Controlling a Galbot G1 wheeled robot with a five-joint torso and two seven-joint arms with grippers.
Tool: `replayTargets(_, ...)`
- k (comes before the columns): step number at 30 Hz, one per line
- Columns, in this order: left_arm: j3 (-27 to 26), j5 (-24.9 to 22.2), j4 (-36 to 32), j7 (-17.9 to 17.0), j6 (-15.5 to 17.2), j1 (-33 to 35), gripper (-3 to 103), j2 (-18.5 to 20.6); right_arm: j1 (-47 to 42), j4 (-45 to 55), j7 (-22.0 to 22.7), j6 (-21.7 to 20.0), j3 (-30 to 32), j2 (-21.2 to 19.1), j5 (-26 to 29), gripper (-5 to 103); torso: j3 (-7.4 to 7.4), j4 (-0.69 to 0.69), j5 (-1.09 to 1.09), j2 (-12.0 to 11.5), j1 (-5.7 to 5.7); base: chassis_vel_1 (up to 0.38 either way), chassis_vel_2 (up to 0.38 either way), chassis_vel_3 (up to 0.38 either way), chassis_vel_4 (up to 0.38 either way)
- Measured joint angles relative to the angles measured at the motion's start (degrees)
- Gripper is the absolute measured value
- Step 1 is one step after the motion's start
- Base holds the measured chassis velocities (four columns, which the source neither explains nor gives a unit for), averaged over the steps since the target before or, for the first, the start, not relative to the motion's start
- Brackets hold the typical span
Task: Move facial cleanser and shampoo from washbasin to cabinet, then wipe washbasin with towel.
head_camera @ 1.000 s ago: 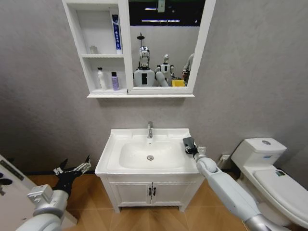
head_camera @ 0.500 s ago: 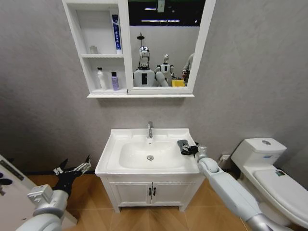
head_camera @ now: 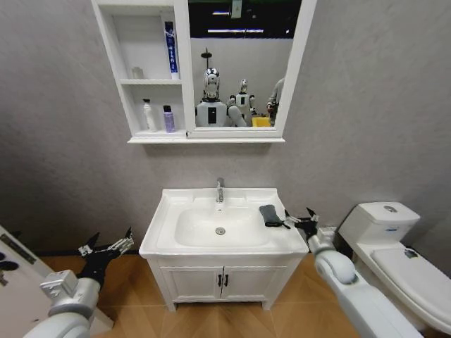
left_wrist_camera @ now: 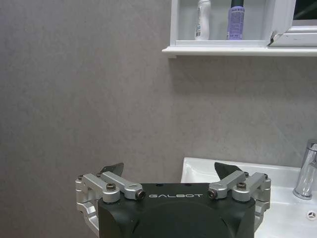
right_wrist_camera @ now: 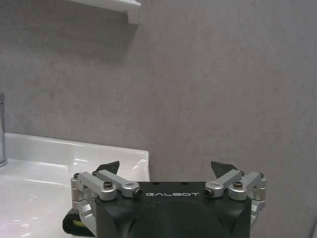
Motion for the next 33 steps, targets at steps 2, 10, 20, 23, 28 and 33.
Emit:
replayTargets(2, 0.0, 0.0, 0.0, 0.0, 0.0, 0.0, 100, 0.0, -4.6, 3.7, 1.1, -0.1, 2.5, 0.8, 0.0, 100, 0.00, 0.01, 0.00, 0.0, 0.00, 0.000, 0.000, 0.000, 0.000)
replayTargets(10, 0.0, 0.0, 0.0, 0.0, 0.0, 0.0, 100, 0.0, -25.3, 22.1, 3.2, -0.5, 11.6, 10.3, -3.3, 100, -0.01, 0.02, -0.03, 0.0, -0.01, 0.000, 0.000, 0.000, 0.000)
replayTargets(20, 0.0, 0.0, 0.0, 0.0, 0.0, 0.0, 100, 0.0, -32.9, 25.1, 2.4, 6.3, 8.2, 20.9, -12.2, 100, 0.00, 0.00, -0.01, 0.0, -0.01, 0.000, 0.000, 0.000, 0.000)
replayTargets(23, 0.0, 0.0, 0.0, 0.0, 0.0, 0.0, 100, 0.0, -33.3, 25.1, 2.4, 6.7, 8.0, 21.4, -12.6, 100, 0.00, 0.03, -0.01, 0.0, -0.01, 0.000, 0.000, 0.000, 0.000)
replayTargets(28, 0.0, 0.0, 0.0, 0.0, 0.0, 0.0, 100, 0.0, -33.1, 25.1, 2.3, 6.7, 7.9, 21.3, -12.6, 100, 0.01, 0.03, 0.00, 0.0, 0.00, 0.000, 0.000, 0.000, 0.000)
replayTargets(33, 0.0, 0.0, 0.0, 0.0, 0.0, 0.0, 100, 0.0, -32.9, 24.9, 2.3, 6.7, 7.8, 21.2, -12.6, 100, 0.01, 0.03, 0.00, 0.0, -0.01, 0.000, 0.000, 0.000, 0.000)
